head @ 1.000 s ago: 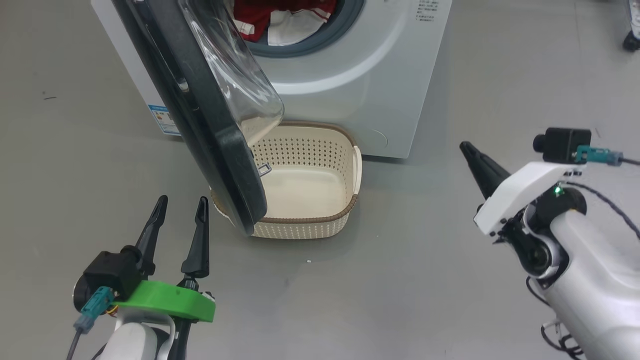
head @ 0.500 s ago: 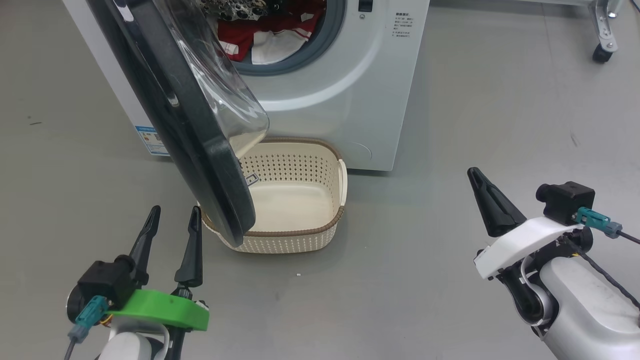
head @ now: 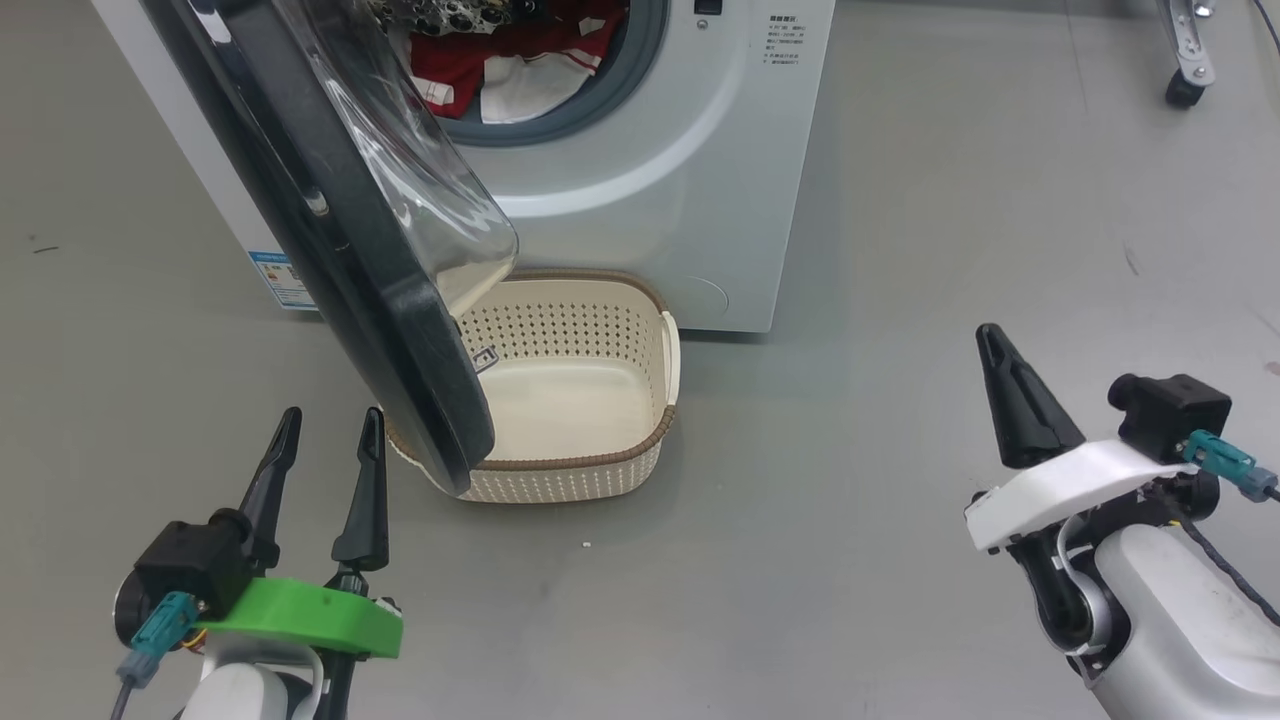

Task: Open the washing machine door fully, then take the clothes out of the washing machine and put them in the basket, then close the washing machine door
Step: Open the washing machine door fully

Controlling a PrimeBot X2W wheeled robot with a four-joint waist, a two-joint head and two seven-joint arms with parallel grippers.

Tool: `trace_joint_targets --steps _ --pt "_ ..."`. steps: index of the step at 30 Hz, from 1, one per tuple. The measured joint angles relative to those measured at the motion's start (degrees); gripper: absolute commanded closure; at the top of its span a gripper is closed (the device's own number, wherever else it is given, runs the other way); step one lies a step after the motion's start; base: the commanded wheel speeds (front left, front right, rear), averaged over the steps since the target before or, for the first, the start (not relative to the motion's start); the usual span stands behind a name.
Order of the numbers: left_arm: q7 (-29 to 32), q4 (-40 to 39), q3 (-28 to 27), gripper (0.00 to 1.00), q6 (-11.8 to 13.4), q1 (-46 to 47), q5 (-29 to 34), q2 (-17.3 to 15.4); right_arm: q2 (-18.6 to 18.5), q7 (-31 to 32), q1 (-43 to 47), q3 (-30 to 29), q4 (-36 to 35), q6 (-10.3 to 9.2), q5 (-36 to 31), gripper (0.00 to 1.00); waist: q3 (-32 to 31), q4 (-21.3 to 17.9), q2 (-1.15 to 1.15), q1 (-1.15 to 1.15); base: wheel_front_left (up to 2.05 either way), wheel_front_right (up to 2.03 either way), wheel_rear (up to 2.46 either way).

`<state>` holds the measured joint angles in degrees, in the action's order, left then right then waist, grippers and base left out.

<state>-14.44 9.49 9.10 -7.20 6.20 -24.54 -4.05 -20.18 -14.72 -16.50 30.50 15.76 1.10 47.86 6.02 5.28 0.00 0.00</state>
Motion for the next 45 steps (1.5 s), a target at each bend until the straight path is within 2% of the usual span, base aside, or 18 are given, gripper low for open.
trace_joint_targets --steps 7,19,20,21,22,45 --pt "0.0 0.0 0.0 0.0 0.0 0.0 0.0 -0.1 2.2 0.0 2.8 -5.7 -4.7 -0.79 -5.2 1.0 0.2 -0.2 0.0 0.0 0.0 0.0 0.0" --pt "0.0 -0.1 -0.1 0.0 0.0 0.0 0.0 -0.3 4.9 0.0 8.2 -8.5 -7.8 -0.67 -9.8 1.0 0.1 -0.4 0.0 0.0 0.0 0.0 0.0" --pt "0.0 -0.1 -0.1 0.0 0.0 0.0 0.0 -0.3 5.3 0.0 8.5 -8.9 -7.8 -0.67 -10.0 0.6 0.2 -0.4 0.0 0.0 0.0 0.0 0.0" --pt "0.0 -0.1 -0.1 0.0 0.0 0.0 0.0 -0.3 5.5 0.0 8.9 -9.3 -8.0 -0.67 -10.3 0.28 0.2 -0.4 0.0 0.0 0.0 0.0 0.0" --pt "0.0 -0.1 -0.1 0.0 0.0 0.0 0.0 -0.3 5.7 0.0 9.1 -9.6 -8.1 -0.66 -10.7 0.0 0.3 -0.4 0.0 0.0 0.0 0.0 0.0" --pt "0.0 -0.1 0.0 0.0 0.0 0.0 0.0 -0.4 8.2 0.0 12.5 -13.6 -9.6 1.87 -16.8 0.0 1.1 -0.5 0.0 0.0 0.0 0.0 0.0"
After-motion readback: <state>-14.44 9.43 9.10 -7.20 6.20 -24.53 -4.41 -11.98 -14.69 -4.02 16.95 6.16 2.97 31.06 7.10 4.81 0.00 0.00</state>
